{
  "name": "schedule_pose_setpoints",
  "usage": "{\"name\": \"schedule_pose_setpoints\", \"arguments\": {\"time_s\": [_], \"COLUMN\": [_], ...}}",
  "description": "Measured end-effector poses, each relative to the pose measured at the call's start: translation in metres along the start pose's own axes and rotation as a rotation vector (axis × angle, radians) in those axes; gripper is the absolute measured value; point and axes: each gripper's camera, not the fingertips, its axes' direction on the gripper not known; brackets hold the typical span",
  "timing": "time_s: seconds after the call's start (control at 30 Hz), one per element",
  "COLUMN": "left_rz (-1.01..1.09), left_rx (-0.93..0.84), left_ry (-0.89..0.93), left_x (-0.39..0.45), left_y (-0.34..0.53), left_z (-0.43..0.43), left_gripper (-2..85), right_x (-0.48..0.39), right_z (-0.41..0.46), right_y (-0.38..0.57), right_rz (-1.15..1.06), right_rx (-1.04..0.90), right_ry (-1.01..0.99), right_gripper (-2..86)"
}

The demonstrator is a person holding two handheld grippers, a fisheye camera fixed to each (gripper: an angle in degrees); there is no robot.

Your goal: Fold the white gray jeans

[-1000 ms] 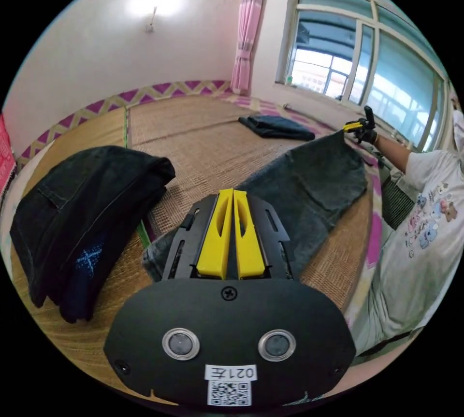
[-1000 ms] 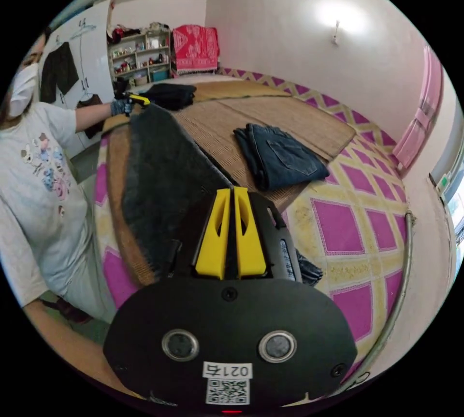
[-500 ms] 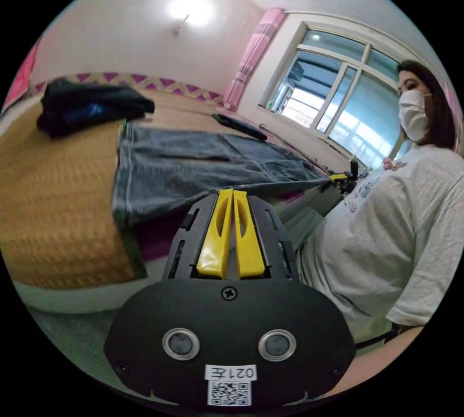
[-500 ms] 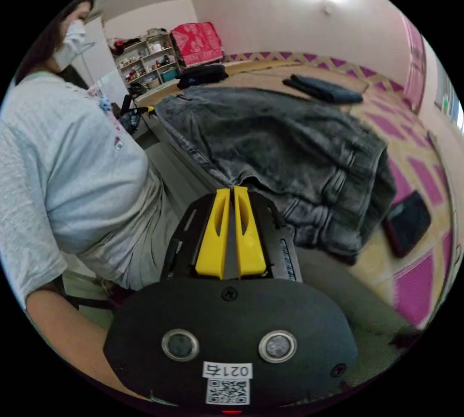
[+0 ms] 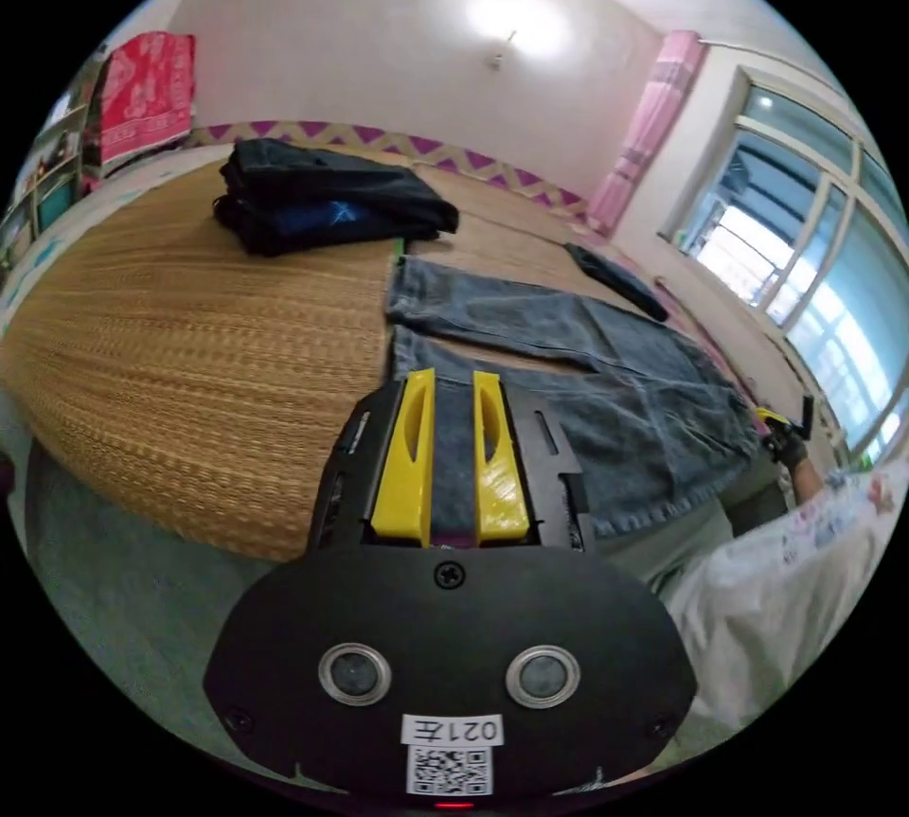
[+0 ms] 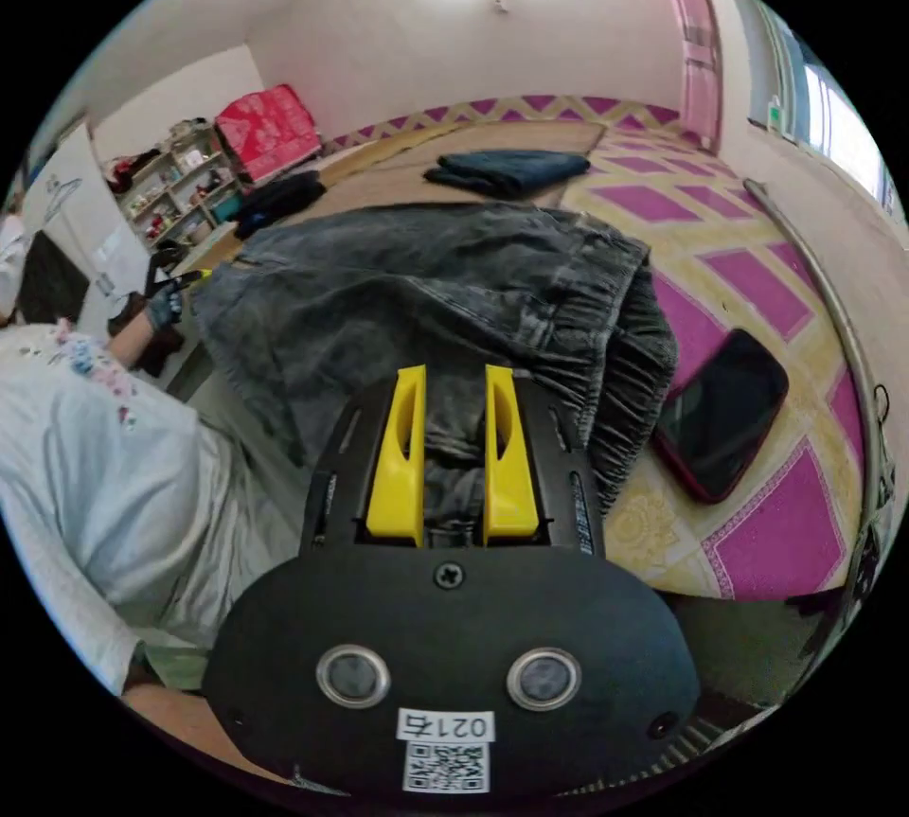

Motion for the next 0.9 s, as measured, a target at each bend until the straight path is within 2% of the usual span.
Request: {"name": "schedule_pose_setpoints", "arguments": {"time_s": [0.1, 0.2, 0.27, 0.43, 0.6, 0.7, 0.77, 0.83, 0.9], "left_rz": [-0.06, 0.034, 0.057, 0.011, 0.102, 0.196, 0.222, 0.294, 0.287], "left_rx": [0.015, 0.171, 0.145, -0.046, -0.176, -0.194, -0.136, 0.1, 0.258], "left_ry": [0.035, 0.029, 0.025, 0.001, -0.112, -0.16, -0.102, 0.065, 0.153], "left_x": [-0.01, 0.006, 0.012, 0.001, 0.01, 0.02, 0.024, 0.03, 0.023], "left_y": [-0.005, -0.023, -0.046, -0.114, -0.136, -0.139, -0.141, -0.14, -0.136], "left_z": [-0.008, -0.029, -0.021, 0.041, 0.07, 0.071, 0.06, 0.02, -0.005], "left_gripper": [-0.1, -0.1, 1.0, 8.5, 8.4, 5.1, 2.6, 0.7, 0.1], "right_x": [0.006, 0.007, 0.006, 0.011, 0.01, 0.013, 0.016, 0.016, 0.014], "right_z": [0.008, 0.004, 0.003, -0.001, -0.004, -0.006, -0.008, -0.009, -0.009], "right_y": [0.022, 0.038, 0.039, 0.044, 0.051, 0.057, 0.062, 0.065, 0.068], "right_rz": [0.039, 0.057, 0.062, 0.108, 0.123, 0.138, 0.161, 0.169, 0.166], "right_rx": [0.062, 0.13, 0.116, 0.104, 0.11, 0.123, 0.137, 0.144, 0.148], "right_ry": [0.059, 0.058, 0.083, 0.068, 0.074, 0.057, 0.033, 0.025, 0.032], "right_gripper": [5.5, 4.4, 3.3, 0.5, -0.5, -0.7, -0.9, -0.9, -1.0]}}
